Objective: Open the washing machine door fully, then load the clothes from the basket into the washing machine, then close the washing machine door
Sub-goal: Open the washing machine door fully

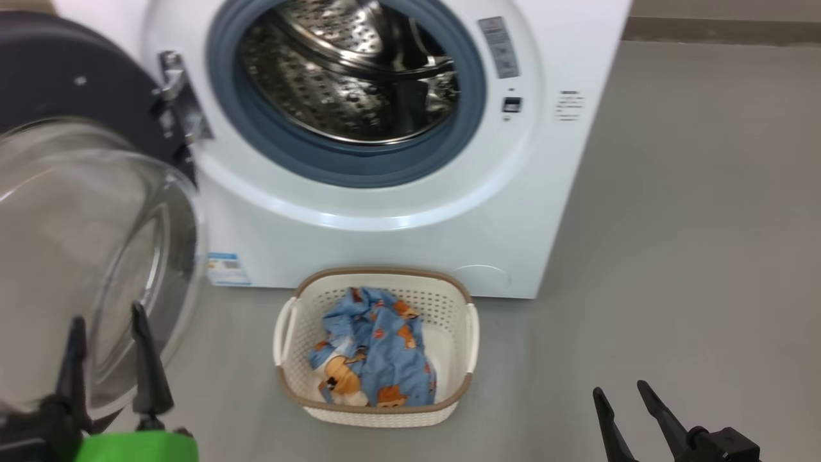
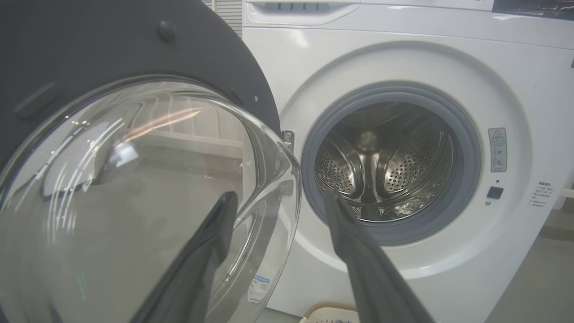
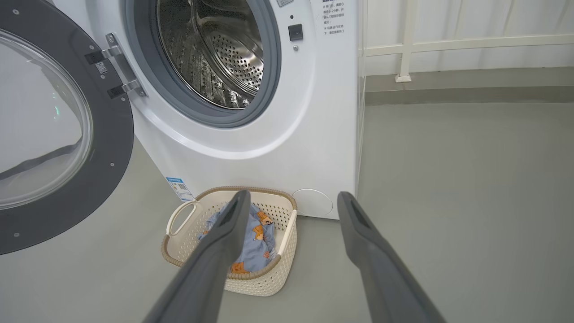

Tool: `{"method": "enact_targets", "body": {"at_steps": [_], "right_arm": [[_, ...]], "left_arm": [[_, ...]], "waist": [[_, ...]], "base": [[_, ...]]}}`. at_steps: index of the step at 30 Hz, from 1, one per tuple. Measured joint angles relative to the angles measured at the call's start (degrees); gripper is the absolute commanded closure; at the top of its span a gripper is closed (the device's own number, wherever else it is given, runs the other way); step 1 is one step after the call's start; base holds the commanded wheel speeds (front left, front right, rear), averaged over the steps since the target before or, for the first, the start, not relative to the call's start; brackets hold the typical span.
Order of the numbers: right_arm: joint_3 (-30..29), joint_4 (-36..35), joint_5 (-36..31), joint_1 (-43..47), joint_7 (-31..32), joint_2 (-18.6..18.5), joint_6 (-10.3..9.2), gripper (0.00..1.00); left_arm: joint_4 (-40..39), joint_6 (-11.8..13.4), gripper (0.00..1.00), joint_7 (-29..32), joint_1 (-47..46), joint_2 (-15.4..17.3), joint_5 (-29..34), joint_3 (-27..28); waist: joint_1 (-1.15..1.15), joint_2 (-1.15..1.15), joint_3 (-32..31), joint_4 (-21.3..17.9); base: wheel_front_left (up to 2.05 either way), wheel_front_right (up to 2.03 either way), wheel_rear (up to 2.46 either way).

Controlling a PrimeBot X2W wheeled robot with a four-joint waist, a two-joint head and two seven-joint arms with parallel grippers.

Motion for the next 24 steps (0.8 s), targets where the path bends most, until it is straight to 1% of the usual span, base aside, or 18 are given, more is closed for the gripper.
{"method": "enact_targets", "body": {"at_steps": [6, 13, 14, 24], "right_arm": [[0.3, -0.7, -0.3, 0.0, 0.0, -0.1, 0.00, 0.00], [0.0, -1.6, -0.4, 0.0, 0.0, -0.3, 0.00, 0.00], [-0.1, -1.9, -0.4, 0.0, 0.0, -0.3, 0.00, 0.00], [-0.3, -2.1, -0.4, 0.1, 0.0, -0.3, 0.00, 0.00]], "left_arm": [[3.0, -1.2, 0.00, -1.1, 3.4, 0.0, 0.2, -1.1], [7.0, -3.5, 0.00, -1.6, 5.7, -0.3, 0.1, -1.4], [8.3, -4.2, 0.00, -1.6, 6.2, -0.6, -0.1, -1.3], [10.0, -6.1, 0.00, -1.9, 8.2, -1.9, 0.4, 2.3]], "waist": [[0.00, 0.00, -0.1, -4.3], [0.00, 0.00, -0.3, -8.5], [0.00, 0.00, -0.4, -9.3], [0.00, 0.00, -1.0, -11.8]], "base": [[0.00, 0.00, 0.00], [0.00, 0.00, 0.00], [0.00, 0.00, 0.00], [0.00, 0.00, 0.00]]}}
